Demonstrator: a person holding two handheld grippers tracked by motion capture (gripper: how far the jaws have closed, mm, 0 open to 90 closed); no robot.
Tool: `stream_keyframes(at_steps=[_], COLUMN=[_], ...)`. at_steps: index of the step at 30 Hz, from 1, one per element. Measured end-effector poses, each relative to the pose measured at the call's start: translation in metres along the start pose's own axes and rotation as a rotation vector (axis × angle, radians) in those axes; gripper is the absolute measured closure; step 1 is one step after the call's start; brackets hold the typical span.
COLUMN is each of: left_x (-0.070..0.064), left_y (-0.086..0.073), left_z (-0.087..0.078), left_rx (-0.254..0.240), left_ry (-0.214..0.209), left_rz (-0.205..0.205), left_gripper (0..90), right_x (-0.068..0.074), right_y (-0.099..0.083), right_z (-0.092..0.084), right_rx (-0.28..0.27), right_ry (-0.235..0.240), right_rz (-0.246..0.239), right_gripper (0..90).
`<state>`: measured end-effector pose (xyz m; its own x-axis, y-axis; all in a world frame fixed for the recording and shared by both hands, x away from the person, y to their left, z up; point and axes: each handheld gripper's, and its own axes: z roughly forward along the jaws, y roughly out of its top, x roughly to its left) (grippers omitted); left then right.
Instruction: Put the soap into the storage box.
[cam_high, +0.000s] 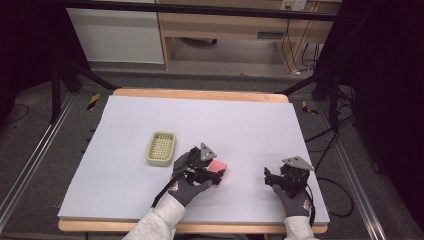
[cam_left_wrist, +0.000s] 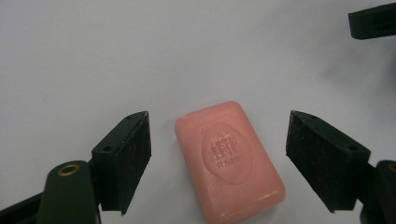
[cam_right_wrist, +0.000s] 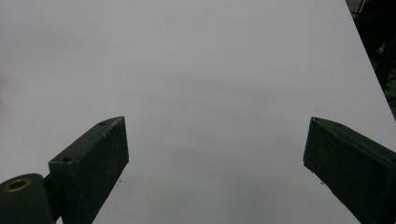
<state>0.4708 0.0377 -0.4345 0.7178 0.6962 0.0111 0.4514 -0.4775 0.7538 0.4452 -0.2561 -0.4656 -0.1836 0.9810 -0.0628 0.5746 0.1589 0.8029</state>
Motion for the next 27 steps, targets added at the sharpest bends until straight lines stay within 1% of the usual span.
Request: stream_keyframes(at_steps=[15,18,27], left_x=[-0.002,-0.002,-0.003], left_y=[-0.003,-0.003,-0.006], left_z=[0.012,0.014,0.021], left_rx=[0.023,0.033,0.059], left_ry=[-0.005,-0.007,-0.012], left_rz=[-0.003,0.001,-0.004], left_gripper=[22.1,22.1,22.1], right_x=[0.000,0.000,0.000], right_y=[0.000,0.000,0.000], right_z=[0.000,0.000,0.000], right_rx=[0.000,0.001,0.002], right_ry=[-0.002,-0.001,0.001], right_rz=[-0.002,0.003,0.008], right_gripper=[6.9,6.9,6.9])
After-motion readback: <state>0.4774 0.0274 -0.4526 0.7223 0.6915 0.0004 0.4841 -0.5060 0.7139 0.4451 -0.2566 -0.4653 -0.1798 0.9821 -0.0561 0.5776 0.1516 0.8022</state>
